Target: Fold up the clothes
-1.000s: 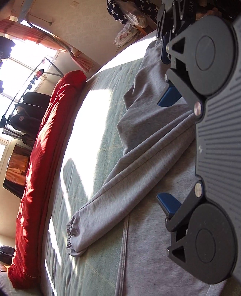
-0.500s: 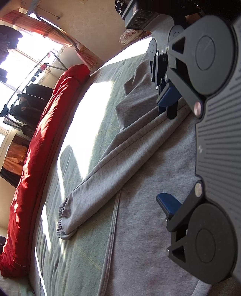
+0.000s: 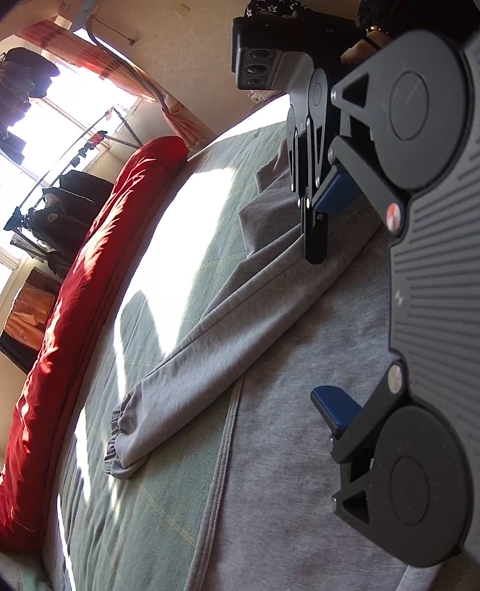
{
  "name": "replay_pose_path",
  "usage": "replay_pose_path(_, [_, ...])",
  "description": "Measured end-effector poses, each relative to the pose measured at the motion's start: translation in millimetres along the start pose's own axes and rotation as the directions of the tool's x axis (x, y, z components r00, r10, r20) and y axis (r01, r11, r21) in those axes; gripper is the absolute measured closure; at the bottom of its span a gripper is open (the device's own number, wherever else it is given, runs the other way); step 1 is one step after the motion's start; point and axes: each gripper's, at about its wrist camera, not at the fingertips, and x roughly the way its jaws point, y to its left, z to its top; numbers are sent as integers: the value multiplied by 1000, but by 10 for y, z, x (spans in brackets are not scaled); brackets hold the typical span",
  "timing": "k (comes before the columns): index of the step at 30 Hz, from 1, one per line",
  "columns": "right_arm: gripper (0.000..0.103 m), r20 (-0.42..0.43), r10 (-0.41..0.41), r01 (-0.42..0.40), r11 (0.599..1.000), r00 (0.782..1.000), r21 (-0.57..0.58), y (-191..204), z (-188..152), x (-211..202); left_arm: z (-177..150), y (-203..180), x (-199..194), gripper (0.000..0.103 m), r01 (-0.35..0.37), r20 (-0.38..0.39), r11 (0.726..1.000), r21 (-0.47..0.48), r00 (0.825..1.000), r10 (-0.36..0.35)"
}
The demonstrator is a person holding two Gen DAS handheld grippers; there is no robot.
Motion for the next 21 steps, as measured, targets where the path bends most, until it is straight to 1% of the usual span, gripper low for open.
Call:
replay_pose_path(2, [99,20,21,-20,1000,1000,-12,72,26,-64,13,25,-18,4,53,3,998,-32,999,-53])
replay_pose_path(6, [99,47,69,-67,996,996,-55,256,46,-205,52,67,9,4,147,1,985,-90,989,-147])
replay_pose_path(8, [100,53,87,-83,993,995,-79,343,44,-261,84,139,59,3,191,0,971,-145,981,-193])
replay_pose_path(10, [100,58,99,-93,991,993,-98,410,30,-309,127,236,151,4,248,-2,946,-209,967,-253])
replay_pose_path(11, [100,54,109,-103,990,993,-100,424,15,-319,150,284,205,4,262,-2,935,-240,963,-270])
replay_pose_path(13, [100,45,130,-125,987,990,-103,445,-17,-336,204,376,327,4,278,-6,915,-293,956,-292])
replay_pose_path(18, [100,23,182,-179,978,983,-110,497,-98,-377,304,527,648,5,245,-27,905,-349,962,-271])
replay_pose_path(21, [99,10,204,-202,973,979,-112,520,-140,-402,362,593,837,5,254,-32,897,-362,958,-284])
